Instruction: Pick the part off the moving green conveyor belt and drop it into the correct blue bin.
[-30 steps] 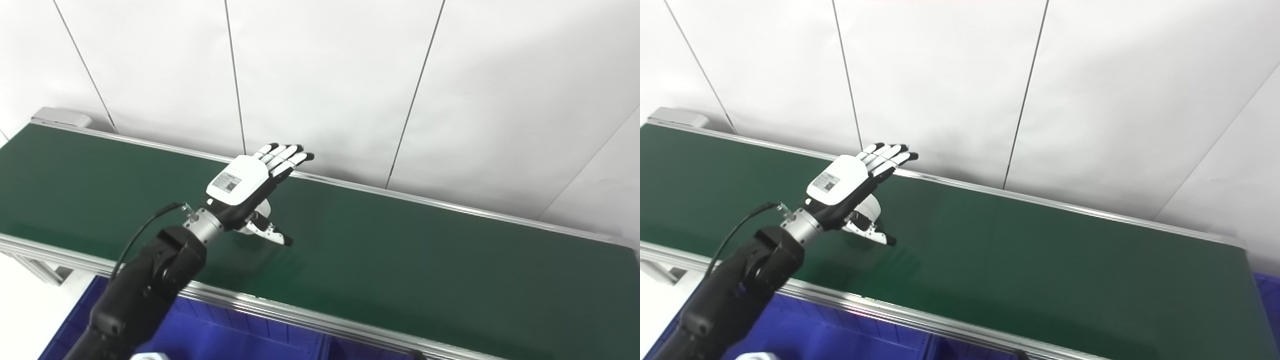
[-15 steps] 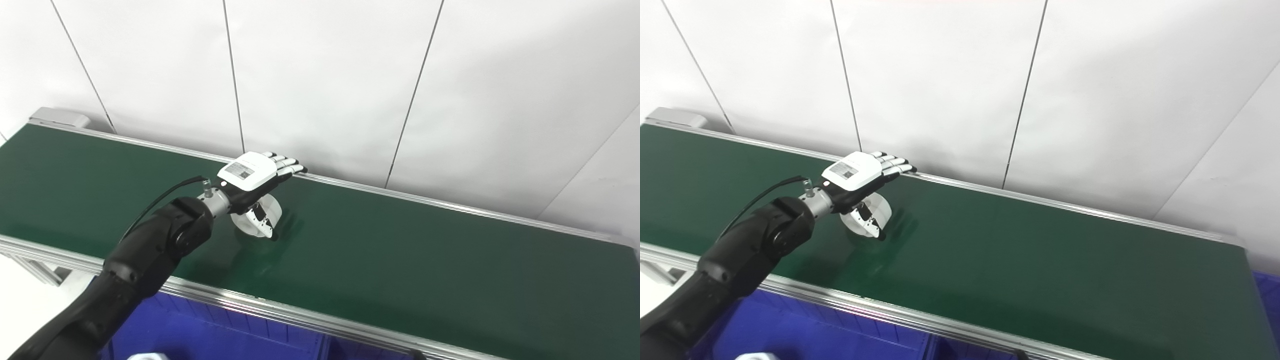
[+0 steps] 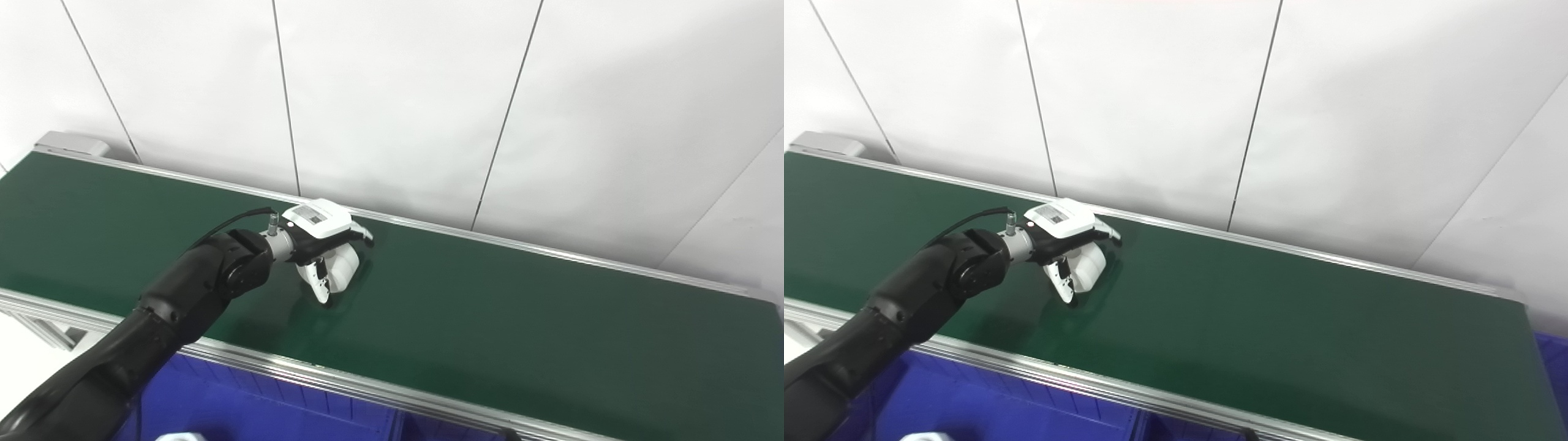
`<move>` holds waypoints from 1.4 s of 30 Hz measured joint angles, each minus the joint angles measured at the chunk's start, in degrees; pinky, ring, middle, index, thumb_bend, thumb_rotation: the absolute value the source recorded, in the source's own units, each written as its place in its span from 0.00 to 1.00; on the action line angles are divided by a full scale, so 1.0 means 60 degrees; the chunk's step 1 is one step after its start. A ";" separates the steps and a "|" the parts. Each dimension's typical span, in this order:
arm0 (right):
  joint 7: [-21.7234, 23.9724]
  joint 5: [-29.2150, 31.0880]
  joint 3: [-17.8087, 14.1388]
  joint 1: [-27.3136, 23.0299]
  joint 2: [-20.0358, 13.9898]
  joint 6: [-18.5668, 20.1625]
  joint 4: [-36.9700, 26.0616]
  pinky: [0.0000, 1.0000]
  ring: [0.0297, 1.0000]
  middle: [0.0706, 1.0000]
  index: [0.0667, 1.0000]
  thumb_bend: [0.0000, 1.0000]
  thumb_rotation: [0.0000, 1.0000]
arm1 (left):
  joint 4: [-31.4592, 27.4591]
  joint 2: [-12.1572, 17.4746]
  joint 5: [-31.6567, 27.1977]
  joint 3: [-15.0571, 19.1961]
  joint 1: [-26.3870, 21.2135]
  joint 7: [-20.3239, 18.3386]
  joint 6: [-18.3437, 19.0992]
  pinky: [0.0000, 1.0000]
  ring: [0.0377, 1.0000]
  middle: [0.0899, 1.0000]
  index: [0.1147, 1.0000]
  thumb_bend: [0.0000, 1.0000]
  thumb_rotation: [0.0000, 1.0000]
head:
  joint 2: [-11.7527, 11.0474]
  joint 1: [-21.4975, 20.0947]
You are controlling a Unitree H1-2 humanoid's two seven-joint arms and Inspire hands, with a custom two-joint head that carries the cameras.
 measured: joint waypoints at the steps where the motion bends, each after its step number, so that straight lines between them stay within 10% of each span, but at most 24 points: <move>1: 0.0000 0.0001 0.0004 0.0003 0.0000 0.0000 -0.0001 0.98 0.97 1.00 1.00 0.69 0.95 | -0.0034 0.0000 0.0003 -0.0011 -0.0037 -0.0034 0.0015 0.67 0.67 0.65 0.65 1.00 0.11 | 0.0029 0.0000; 7: 0.0010 0.0009 0.0087 0.0012 0.0005 0.0000 -0.0041 0.97 0.97 1.00 1.00 0.69 0.95 | -0.0093 0.0025 0.0054 -0.0258 -0.0429 -0.0130 -0.0041 0.57 0.57 0.56 0.49 1.00 0.06 | 0.0059 -0.0015; 8: 0.0016 0.0007 0.0101 0.0014 0.0007 0.0001 -0.0043 0.97 0.96 1.00 1.00 0.69 0.95 | -0.0094 0.0031 0.0088 -0.0318 -0.0485 -0.0121 -0.0070 0.55 0.54 0.53 0.45 0.72 0.06 | 0.0059 -0.0015; 11: 0.0014 -0.0037 0.0118 0.0016 0.0007 0.0001 -0.0088 0.97 0.96 1.00 1.00 0.72 0.96 | -0.0086 0.0030 0.0229 -0.0443 -0.0542 0.0008 -0.0162 0.48 0.46 0.48 0.40 0.54 0.01 | 0.0117 -0.0015; 29: 0.0019 -0.0031 0.0241 0.0190 0.0006 0.0121 -0.0564 0.94 0.95 1.00 1.00 0.73 0.97 | -0.0547 -0.0046 0.0203 -0.0507 -0.0467 0.0388 -0.0454 0.45 0.44 0.48 0.39 0.52 0.00 | 0.0337 0.0088; 37: 0.0053 0.0152 0.0253 0.0363 -0.0022 0.0542 -0.1539 0.96 0.96 1.00 1.00 0.76 0.99 | -0.4159 -0.0034 -0.0626 0.0454 0.0422 -0.0424 0.0342 0.24 0.20 0.42 0.41 0.53 0.00 | 0.1421 0.1142; 42: 0.0056 0.0179 0.0256 0.0419 -0.0097 0.1059 -0.2071 1.00 0.99 1.00 1.00 0.76 1.00 | -0.6035 0.0175 -0.0972 0.1114 0.0936 -0.1375 0.1117 0.35 0.30 0.36 0.43 0.52 0.00 | 0.2137 0.1464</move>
